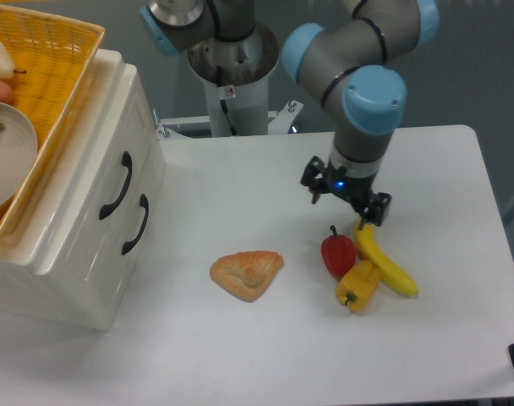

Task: Slide open the top white drawer
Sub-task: 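Move the gripper from above the fruit toward the white cabinet, then lower the gripper to the black handle of the upper drawer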

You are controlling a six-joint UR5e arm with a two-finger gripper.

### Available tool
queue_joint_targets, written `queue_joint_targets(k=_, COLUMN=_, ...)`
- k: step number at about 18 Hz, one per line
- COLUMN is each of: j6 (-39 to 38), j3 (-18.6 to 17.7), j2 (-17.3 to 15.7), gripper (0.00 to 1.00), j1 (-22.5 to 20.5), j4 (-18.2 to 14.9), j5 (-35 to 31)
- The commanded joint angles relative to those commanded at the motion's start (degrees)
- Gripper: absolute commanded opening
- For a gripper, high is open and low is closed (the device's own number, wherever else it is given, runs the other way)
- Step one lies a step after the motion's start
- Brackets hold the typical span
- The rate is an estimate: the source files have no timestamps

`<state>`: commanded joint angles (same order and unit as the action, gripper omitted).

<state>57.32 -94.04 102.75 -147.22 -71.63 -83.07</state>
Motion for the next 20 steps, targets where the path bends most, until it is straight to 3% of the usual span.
queue_joint_targets(k=9, j6=-11.17, j3=-0.62, j2=-4.57, gripper=1.0, j1=6.33, j4=-6.85, j5=5.02)
queue_joint_targets(k=14, j6=-16.71, j3=-0.8, j2=-4.49, gripper=1.0, j1=9.49, j4=-8.43, j5=7.66)
queue_joint_targets(k=20, j6=-17.5, j3=-0.8, j2=-4.05, gripper=1.0, j1=11.69, j4=-11.77, j5=11.88)
